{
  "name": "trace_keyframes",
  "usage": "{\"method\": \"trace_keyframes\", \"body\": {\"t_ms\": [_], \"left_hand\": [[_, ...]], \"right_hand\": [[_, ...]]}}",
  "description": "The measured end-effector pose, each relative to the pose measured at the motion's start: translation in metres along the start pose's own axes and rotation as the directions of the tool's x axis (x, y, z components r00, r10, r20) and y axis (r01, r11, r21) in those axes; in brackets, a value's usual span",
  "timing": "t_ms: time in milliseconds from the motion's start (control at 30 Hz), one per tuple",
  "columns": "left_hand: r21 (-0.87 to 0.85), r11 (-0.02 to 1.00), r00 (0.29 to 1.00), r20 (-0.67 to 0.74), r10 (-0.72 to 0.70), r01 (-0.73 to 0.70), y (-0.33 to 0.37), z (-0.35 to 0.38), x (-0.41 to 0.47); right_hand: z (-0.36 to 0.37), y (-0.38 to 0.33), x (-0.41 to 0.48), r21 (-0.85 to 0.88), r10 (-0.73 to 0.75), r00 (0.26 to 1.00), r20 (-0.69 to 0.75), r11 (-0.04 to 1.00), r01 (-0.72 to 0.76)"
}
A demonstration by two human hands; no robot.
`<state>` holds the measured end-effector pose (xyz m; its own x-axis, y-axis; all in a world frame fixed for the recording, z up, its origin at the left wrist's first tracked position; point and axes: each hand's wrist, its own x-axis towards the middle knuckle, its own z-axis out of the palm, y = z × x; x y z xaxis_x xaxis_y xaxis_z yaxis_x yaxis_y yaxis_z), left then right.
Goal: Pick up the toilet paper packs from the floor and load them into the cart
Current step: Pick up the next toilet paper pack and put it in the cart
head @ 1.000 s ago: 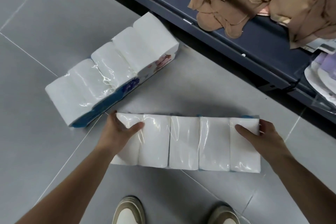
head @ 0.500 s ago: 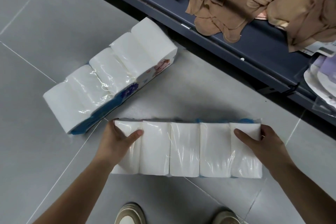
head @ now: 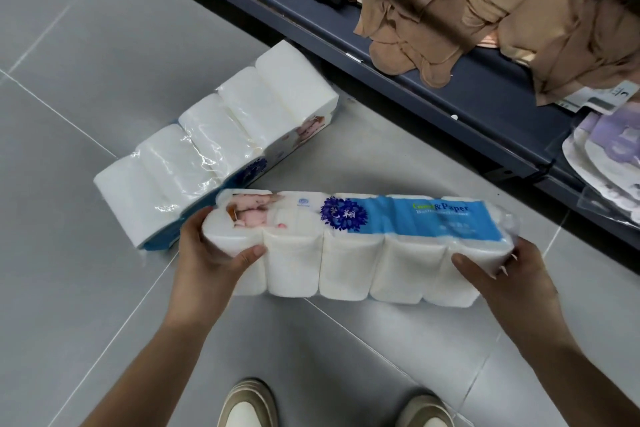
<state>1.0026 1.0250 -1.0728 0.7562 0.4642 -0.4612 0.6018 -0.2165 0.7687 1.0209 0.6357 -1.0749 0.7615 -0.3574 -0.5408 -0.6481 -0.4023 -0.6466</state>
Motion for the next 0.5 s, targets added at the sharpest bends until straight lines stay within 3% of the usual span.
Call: {"method": "trace_keyframes", "body": {"t_ms": [133, 200, 267, 333, 400, 500], "left_hand": [[0.109, 0.994, 0.999, 0.047, -0.001, -0.004, -0.007, -0.012, 0.0], [0.238, 0.971, 0.996, 0.088, 0.014, -0.035, -0.007, -0.016, 0.0], [0.426, 0.9, 0.99, 0.14, 0.033, -0.09, -0.005, -0.018, -0.002], [0.566, 0.801, 0.975, 0.204, 0.093, -0.195, -0.001, -0.018, -0.001], [0.668, 0.685, 0.952, 0.277, 0.134, -0.291, 0.002, -0.015, 0.003], [0.767, 0.537, 0.923, 0.381, 0.063, -0.353, 0.002, -0.01, 0.011]], "right_hand": [[-0.003, 0.002, -0.01, 0.145, 0.025, 0.999, 0.04, 0.989, -0.031], [-0.007, 0.005, -0.014, 0.092, 0.018, 0.999, 0.039, 0.995, -0.022], [-0.008, 0.007, -0.015, -0.14, -0.036, 0.999, 0.01, 0.989, 0.037], [-0.006, 0.004, -0.017, -0.39, -0.133, 0.991, 0.018, 0.912, 0.13], [-0.005, -0.003, -0.016, -0.546, -0.249, 0.964, 0.094, 0.796, 0.259], [-0.003, -0.008, -0.006, -0.726, -0.309, 0.919, 0.245, 0.57, 0.385]]}}
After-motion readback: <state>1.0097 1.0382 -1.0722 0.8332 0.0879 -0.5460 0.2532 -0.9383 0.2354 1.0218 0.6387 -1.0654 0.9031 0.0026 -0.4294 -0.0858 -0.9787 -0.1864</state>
